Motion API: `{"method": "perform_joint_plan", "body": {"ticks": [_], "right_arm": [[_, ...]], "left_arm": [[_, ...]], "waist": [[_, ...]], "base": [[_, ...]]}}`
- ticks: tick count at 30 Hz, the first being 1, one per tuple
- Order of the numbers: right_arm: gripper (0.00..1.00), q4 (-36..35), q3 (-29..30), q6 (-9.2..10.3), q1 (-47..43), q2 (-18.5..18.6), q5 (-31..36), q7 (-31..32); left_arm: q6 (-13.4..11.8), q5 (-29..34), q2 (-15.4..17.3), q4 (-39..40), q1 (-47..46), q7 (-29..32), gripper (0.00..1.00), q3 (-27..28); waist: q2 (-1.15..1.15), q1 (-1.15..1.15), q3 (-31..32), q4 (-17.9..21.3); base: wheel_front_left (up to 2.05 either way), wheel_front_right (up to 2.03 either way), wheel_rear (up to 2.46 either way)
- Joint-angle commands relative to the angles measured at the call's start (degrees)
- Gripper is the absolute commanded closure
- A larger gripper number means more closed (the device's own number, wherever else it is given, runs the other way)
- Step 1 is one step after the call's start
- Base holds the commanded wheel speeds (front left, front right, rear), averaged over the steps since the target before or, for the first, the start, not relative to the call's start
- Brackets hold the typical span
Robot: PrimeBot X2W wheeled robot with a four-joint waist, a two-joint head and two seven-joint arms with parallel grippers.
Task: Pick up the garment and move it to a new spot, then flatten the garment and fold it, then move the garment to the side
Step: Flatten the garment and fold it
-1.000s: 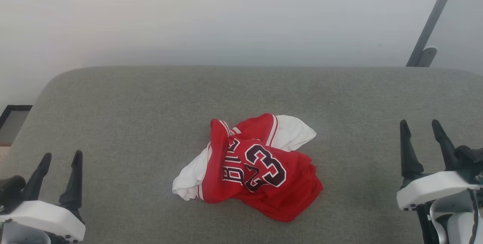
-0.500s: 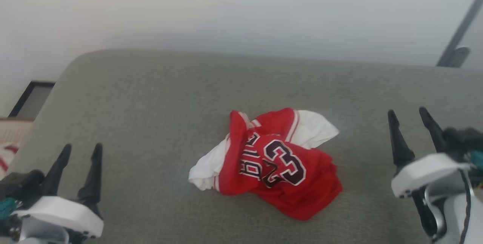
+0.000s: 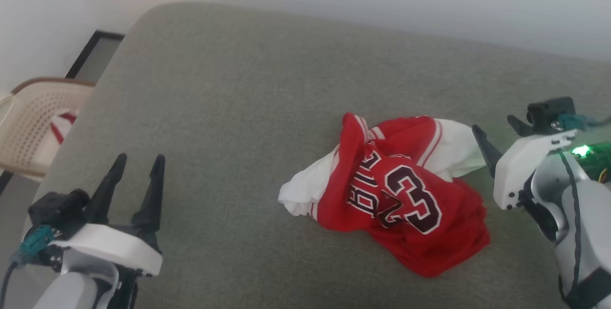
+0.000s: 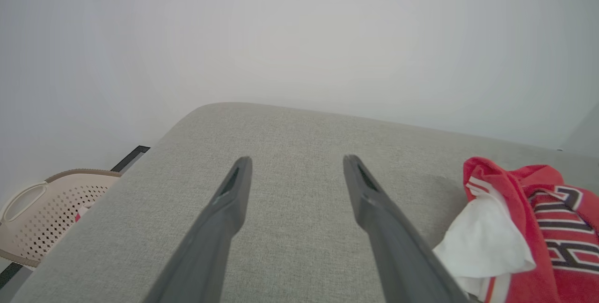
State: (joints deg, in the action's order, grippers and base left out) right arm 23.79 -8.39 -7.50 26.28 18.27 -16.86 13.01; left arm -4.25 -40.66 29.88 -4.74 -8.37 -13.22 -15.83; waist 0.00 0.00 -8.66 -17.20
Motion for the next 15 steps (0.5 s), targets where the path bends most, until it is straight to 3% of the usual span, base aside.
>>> {"method": "perform_joint_plan", "body": {"ticks": [1, 7, 14, 15], "right_arm": [[0.0, 0.66, -0.18, 0.02, 0.84, 0.17, -0.83, 0.9], [0.0, 8.62, -6.34, 0.02, 6.01, 3.45, -3.94, 12.35], [0.0, 16.24, -10.86, 0.02, 8.95, 4.01, -8.1, 20.88], [0.24, 16.81, -11.63, 0.02, 9.28, 4.06, -8.5, 21.42]], "left_arm": [[0.13, 0.82, -0.32, -0.17, -0.89, -0.21, 0.0, -0.03], [1.23, 1.06, -2.87, -2.2, -3.73, -1.05, 0.0, -1.27], [2.93, 1.19, -4.74, -4.97, -6.24, -1.59, 0.0, -1.28], [3.07, 1.25, -4.88, -5.44, -6.44, -1.68, 0.0, -1.15]], "waist": [[0.0, 0.0, -1.7, -1.57], [0.0, 0.0, -4.4, -3.42], [0.0, 0.0, -6.16, -4.37], [0.0, 0.0, -6.23, -4.4]], "base": [[0.0, 0.0, 0.0], [0.0, 0.0, 0.0], [0.0, 0.0, 0.0], [0.0, 0.0, 0.0]]}}
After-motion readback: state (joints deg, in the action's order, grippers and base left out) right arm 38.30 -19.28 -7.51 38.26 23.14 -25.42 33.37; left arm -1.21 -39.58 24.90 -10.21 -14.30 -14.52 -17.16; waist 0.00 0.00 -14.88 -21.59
